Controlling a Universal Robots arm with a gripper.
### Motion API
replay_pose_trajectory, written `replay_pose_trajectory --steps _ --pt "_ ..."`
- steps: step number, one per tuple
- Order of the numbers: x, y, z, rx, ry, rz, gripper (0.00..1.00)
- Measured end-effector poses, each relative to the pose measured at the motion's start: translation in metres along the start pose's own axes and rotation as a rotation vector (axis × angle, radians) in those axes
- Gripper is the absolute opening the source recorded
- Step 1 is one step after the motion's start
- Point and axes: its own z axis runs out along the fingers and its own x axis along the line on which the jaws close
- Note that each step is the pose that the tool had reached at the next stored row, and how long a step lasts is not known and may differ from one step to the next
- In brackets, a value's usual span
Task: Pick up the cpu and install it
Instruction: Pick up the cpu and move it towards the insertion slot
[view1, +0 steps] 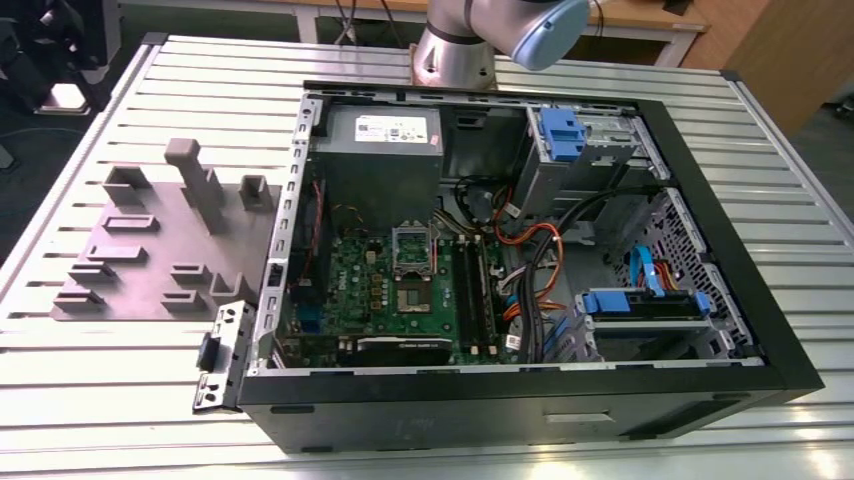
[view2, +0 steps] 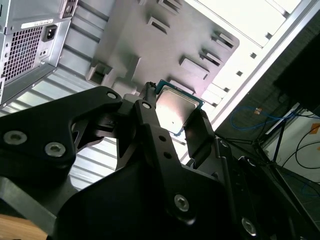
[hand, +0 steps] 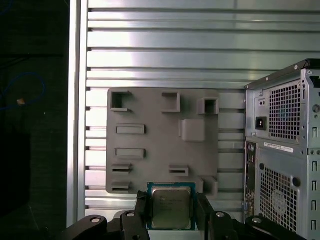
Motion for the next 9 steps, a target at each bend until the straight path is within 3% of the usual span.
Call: replay_pose_trajectory --steps 9 --pt "-0.0026 0.0000 -0.0001 0.0001 0.0001 0.000 0.47"
